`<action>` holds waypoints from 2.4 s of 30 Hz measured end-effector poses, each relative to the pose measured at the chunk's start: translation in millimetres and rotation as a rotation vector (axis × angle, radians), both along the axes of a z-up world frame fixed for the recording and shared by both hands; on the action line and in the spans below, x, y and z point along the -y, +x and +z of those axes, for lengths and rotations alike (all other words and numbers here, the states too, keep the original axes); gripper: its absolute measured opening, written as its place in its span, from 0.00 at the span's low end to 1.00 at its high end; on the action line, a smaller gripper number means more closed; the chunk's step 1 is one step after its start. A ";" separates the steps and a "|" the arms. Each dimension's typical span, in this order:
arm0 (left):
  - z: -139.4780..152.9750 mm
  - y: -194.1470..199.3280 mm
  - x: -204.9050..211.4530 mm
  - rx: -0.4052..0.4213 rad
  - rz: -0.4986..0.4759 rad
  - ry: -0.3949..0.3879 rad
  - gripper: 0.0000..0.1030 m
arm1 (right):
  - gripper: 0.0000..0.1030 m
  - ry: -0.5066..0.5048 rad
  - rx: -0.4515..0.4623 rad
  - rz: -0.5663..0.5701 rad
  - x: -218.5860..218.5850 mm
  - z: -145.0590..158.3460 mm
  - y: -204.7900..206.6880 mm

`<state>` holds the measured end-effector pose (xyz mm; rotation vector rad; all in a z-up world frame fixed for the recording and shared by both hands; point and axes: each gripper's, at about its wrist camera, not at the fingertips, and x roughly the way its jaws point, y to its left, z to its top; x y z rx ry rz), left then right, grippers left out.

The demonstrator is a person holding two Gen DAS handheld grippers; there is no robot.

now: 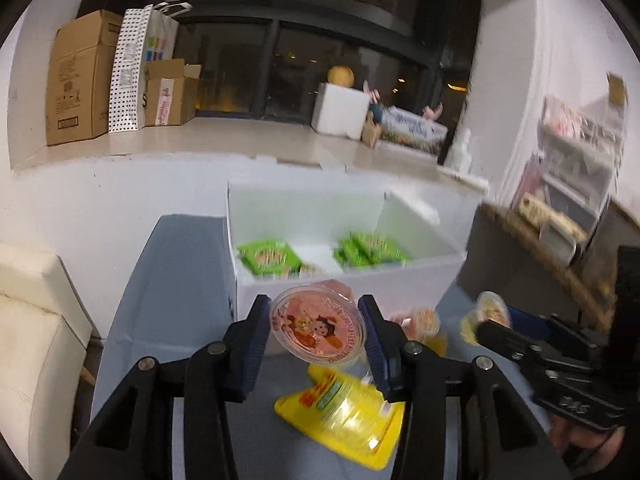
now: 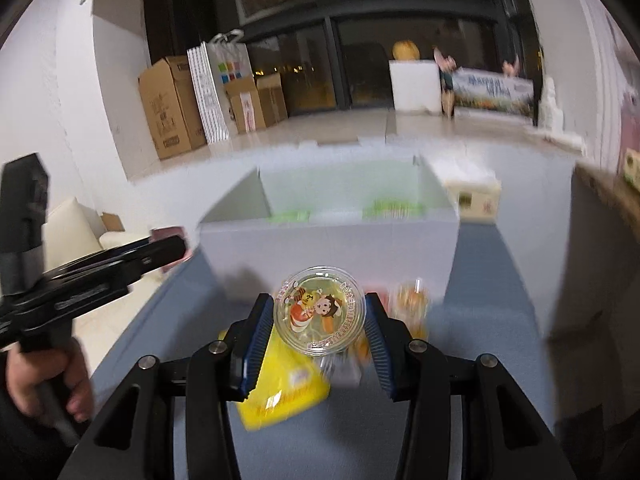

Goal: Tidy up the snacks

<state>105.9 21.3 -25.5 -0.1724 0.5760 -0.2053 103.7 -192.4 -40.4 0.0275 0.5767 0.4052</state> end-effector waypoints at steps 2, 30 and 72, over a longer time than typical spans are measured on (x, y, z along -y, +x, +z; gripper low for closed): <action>13.8 10.9 -0.3 0.018 0.018 -0.002 0.48 | 0.48 0.007 0.030 0.004 -0.8 15.8 18.7; -4.3 121.8 17.8 -0.112 0.074 0.187 1.00 | 1.00 -0.001 -0.094 -0.061 18.9 16.6 145.2; -99.4 -44.5 33.0 -0.250 0.017 0.114 1.00 | 0.48 -0.100 -0.300 0.363 62.0 -119.5 98.6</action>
